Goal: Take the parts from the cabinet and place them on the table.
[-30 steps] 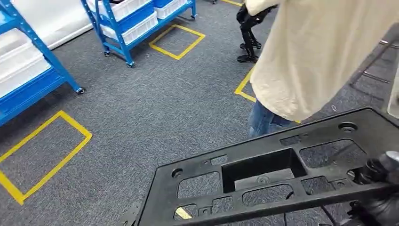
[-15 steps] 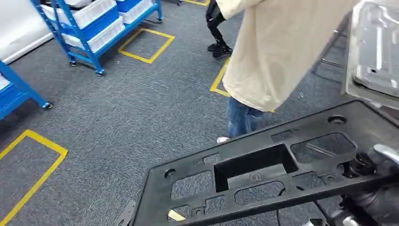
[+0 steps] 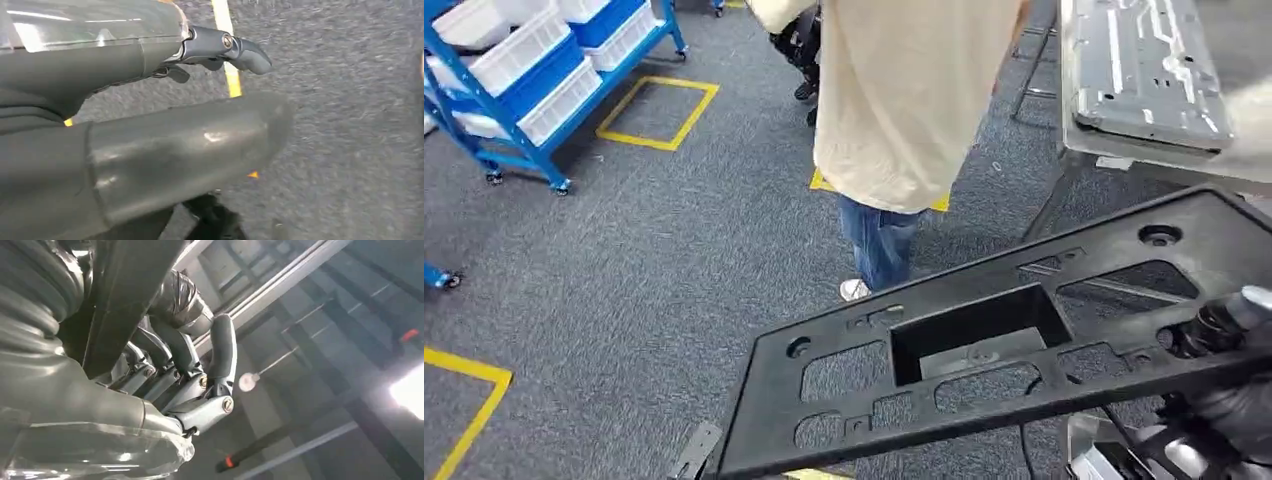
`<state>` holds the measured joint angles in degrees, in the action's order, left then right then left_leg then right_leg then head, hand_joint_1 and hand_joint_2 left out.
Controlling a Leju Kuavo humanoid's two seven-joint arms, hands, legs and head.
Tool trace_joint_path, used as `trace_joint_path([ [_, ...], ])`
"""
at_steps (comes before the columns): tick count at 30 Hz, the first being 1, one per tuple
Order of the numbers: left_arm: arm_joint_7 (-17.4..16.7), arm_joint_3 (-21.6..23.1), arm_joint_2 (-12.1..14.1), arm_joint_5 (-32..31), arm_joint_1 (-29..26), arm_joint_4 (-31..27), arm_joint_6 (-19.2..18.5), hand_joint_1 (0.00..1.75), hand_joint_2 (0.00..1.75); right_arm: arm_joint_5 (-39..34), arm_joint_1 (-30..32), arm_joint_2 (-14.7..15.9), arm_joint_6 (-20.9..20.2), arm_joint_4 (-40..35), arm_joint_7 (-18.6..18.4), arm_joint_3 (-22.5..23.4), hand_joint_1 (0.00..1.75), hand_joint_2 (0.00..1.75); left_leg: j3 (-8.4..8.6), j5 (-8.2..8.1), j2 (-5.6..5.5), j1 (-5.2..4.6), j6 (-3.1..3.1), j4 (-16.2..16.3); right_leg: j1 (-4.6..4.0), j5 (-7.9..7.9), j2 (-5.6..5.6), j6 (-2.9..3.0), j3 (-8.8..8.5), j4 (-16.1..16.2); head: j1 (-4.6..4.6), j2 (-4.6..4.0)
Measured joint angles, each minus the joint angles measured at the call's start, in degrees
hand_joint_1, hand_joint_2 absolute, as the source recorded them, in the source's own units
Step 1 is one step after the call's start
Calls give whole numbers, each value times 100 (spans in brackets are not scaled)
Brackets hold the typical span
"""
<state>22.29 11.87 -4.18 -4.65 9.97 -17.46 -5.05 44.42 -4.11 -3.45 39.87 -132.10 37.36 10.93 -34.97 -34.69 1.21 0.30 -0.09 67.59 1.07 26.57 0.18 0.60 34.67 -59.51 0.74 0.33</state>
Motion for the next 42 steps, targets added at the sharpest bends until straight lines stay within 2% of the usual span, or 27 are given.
trace_joint_path([
  [2, 54, -61, -20, 113, -87, 0, -4, 0, 0, -57, -46, 96, 0, 63, -94, 0, 175, 175, -373, -250, -60, 1, -3, 796, -12, -7, 162, 9, 8, -6, 0, 0],
  [3, 92, -90, -48, 164, -126, 0, -6, 0, 0, -90, -78, 144, 0, 99, -134, 0, 175, 175, -404, -173, -66, 1, 11, 833, -16, -7, 243, 9, 8, -15, 0, 0],
  [5, 164, -155, -81, 236, -160, 0, -37, 0, 0, -125, -167, 273, 2, 183, -221, 0, 175, 175, -141, 295, -106, 0, 71, 208, -20, -7, 405, 8, 8, -37, 0, 0],
  [6, 188, -184, -92, 251, -159, 0, -37, 0, 0, -125, -210, 332, 0, 225, -256, 0, 175, 175, 69, 559, -202, 0, 109, -277, -21, -9, 471, 5, 8, -50, 0, 0],
  [7, 197, -210, -96, 258, -159, 0, -35, 0, 0, -125, -253, 387, 0, 269, -302, 0, 175, 175, 227, 672, -505, 0, 151, -699, -2, -15, 524, -6, 19, -51, -2, 0],
  [8, 203, -234, -98, 267, -186, 0, -15, 0, 0, -125, -320, 446, 0, 326, -355, 0, 175, 175, 282, 646, -593, 13, 163, -812, -28, -30, 606, -49, 46, -70, -2, 0],
  [10, 219, -271, -109, 271, -218, 0, 7, 0, 0, -125, -375, 538, 2, 417, -422, 0, 175, 175, 303, 638, -494, -21, 167, -831, 25, -83, 725, -131, 93, -31, 0, 0],
  [12, 225, -291, -151, 271, -241, 0, 11, 0, 0, -125, -391, 596, 2, 463, -431, 2, 175, 175, 327, 719, -356, 30, 244, -940, -11, -132, 827, -224, 117, 18, -2, 0],
  [14, 234, -313, -142, 282, -247, 0, 57, 0, 0, -123, -442, 664, 2, 507, -431, 18, 175, 175, 340, 786, -211, 25, 322, -1033, -25, 137, 211, -219, 232, -266, -16, 0],
  [16, 223, -348, -136, 284, -308, 0, 125, 0, 0, -123, -468, 667, 2, 575, -418, 33, 175, 175, 314, 790, -49, 7, 335, -1027, -12, 604, 41, -249, 610, -1124, -15, 0],
  [18, 186, -365, -129, 284, -360, 0, 171, 0, 0, -138, -468, 667, 2, 636, -372, 111, 175, 175, 290, 788, 119, 0, 334, -1014, 11, 712, 16, -282, 822, -1610, -13, 0],
  [19, 184, -374, -129, 282, -368, 0, 175, 0, 0, -164, -468, 666, 4, 649, -342, 155, 175, 175, 282, 781, 189, 1, 328, -1001, 22, 578, 1, -296, 740, -1478, -15, 0],
  [21, 179, -389, -129, 282, -359, 0, 166, 0, 0, -232, -480, 667, 2, 669, -243, 238, 175, 175, 282, 745, 317, 5, 302, -955, 29, 119, -145, -303, 224, -592, -15, 0],
  [22, 179, -392, -127, 273, -351, -2, 157, 0, 0, -274, -501, 664, 2, 673, -190, 276, 175, 175, 288, 712, 372, -11, 263, -914, 17, 6, -420, -288, -49, -92, -15, 0],
  [23, 179, -396, -125, 264, -346, -2, 153, 0, 0, -304, -525, 660, 4, 678, -155, 297, 175, 175, 277, 681, 411, -63, 220, -882, -70, 74, -533, -251, -69, -17, -18, 0],
  [27, 177, -403, -120, 249, -314, -11, 151, 0, 0, -324, -507, 629, 4, 680, -70, 380, 175, 175, 323, 646, 647, -63, 135, -878, -38, 21, -210, -118, -11, -1, -11, 0],
  [28, 173, -403, -114, 249, -294, -18, 151, 0, 0, -324, -503, 618, 4, 680, -59, 389, 175, 175, 297, 559, 494, -31, 80, -805, -7, -6, -156, -74, -23, 22, -11, 0],
  [29, 175, -409, -109, 247, -282, -22, 151, 0, 0, -324, -513, 599, 4, 680, -40, 396, 175, 175, 223, 392, 209, -14, 55, -607, 2, -23, -102, -43, -11, 24, -11, 0],
  [30, 170, -420, -105, 238, -282, -22, 155, 0, 0, -313, -512, 581, 4, 689, -13, 398, 175, 175, 63, 161, 40, -4, 43, -236, 4, -33, -56, -17, 3, 23, -9, 0],
  [32, 133, -433, -92, 207, -314, -22, 160, 0, 0, -328, -496, 511, 4, 706, 35, 404, 175, 175, -344, -236, -66, -1, 22, 677, -1, -48, 107, 4, 32, 16, -11, 0],
  [33, 120, -433, -72, 197, -326, -22, 157, 0, 0, -332, -481, 492, 4, 719, 41, 415, 175, 175, -446, -251, -69, 0, 22, 897, -7, -50, 190, 5, 39, 8, -9, 0],
  [34, 118, -431, -52, 162, -330, -22, 144, 0, 0, -332, -468, 476, 4, 732, 43, 430, 175, 175, -407, -120, -70, 0, 35, 814, -7, -51, 273, 4, 40, -2, -11, 0],
  [36, 116, -433, -24, 164, -317, -22, 96, 0, 0, -330, -466, 459, 4, 745, 30, 470, 175, 175, -45, 375, -122, 0, 83, 36, -8, -52, 430, 1, 37, -25, -11, 0],
  [37, 98, -433, -9, 166, -308, -22, 24, 0, 0, -321, -467, 457, 4, 748, 0, 485, 175, 175, 196, 628, -276, 0, 123, -492, -8, -53, 505, -4, 39, -35, -11, 0],
  [38, 68, -438, 24, 181, -303, -22, -59, 0, 0, -311, -466, 455, 4, 756, -35, 496, 175, 175, 303, 599, -619, 8, 164, -752, -19, -60, 559, -38, 63, -49, -18, 0],
  [41, 15, -438, 35, 229, -321, -22, -271, 0, 0, -280, -452, 452, 4, 800, -131, 509, 175, 175, 336, 621, -490, -19, 170, -834, 44, -133, 764, -162, 129, -9, -7, 0],
  [42, 15, -438, 37, 232, -316, -22, -299, 0, 0, -278, -444, 452, 4, 804, -138, 533, 175, 175, 343, 658, -419, -12, 214, -876, 24, -172, 845, -221, 139, 30, -13, 0],
])
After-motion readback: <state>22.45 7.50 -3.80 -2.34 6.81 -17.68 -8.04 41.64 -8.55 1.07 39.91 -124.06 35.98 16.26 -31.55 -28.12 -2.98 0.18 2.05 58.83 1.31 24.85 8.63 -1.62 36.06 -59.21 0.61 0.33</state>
